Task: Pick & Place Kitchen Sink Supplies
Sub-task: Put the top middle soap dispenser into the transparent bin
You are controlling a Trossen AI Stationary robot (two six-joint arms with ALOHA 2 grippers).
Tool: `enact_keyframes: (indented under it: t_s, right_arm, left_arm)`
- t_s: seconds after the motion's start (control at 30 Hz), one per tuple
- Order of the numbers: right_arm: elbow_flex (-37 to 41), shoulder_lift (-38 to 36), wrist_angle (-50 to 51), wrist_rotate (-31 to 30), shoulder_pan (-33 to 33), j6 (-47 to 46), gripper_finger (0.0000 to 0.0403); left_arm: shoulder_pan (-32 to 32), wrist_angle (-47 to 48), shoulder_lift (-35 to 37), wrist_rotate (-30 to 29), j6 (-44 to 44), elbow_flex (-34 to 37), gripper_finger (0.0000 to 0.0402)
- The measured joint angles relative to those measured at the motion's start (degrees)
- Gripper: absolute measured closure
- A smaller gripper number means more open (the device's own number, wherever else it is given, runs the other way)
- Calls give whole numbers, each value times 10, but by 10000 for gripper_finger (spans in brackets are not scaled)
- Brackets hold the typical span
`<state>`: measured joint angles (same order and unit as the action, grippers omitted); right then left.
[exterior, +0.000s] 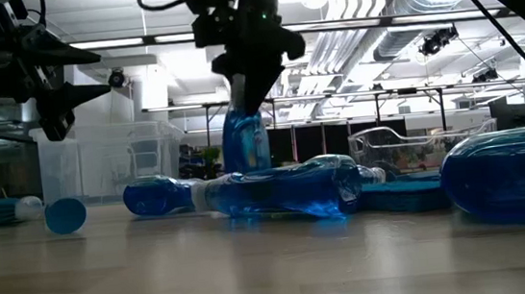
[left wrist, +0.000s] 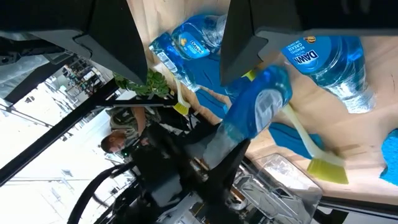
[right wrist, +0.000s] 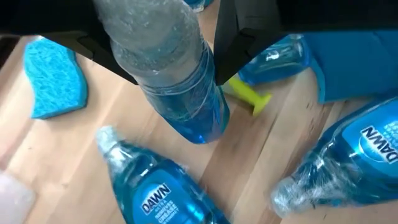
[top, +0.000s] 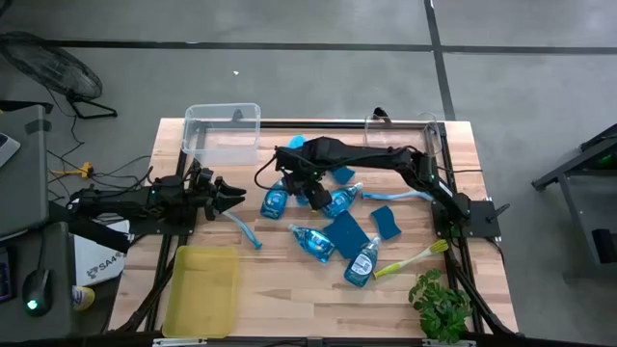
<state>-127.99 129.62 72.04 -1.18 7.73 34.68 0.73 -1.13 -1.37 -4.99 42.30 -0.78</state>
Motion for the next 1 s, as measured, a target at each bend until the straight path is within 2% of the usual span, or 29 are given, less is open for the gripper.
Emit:
enact_keyframes:
  t_s: [0.23,0.73,1.0]
  right_arm:
    - [-70,-1,46,-15,6,-11,242]
    - [-56,-80,91,-32,72,-101,241]
    - [-56,-99,120,-46,121,-141,241]
  left_arm:
    - [0,0,0,0,0,0,204]
    - [0,0,0,0,0,0,204]
    - [0,0,0,0,0,0,204]
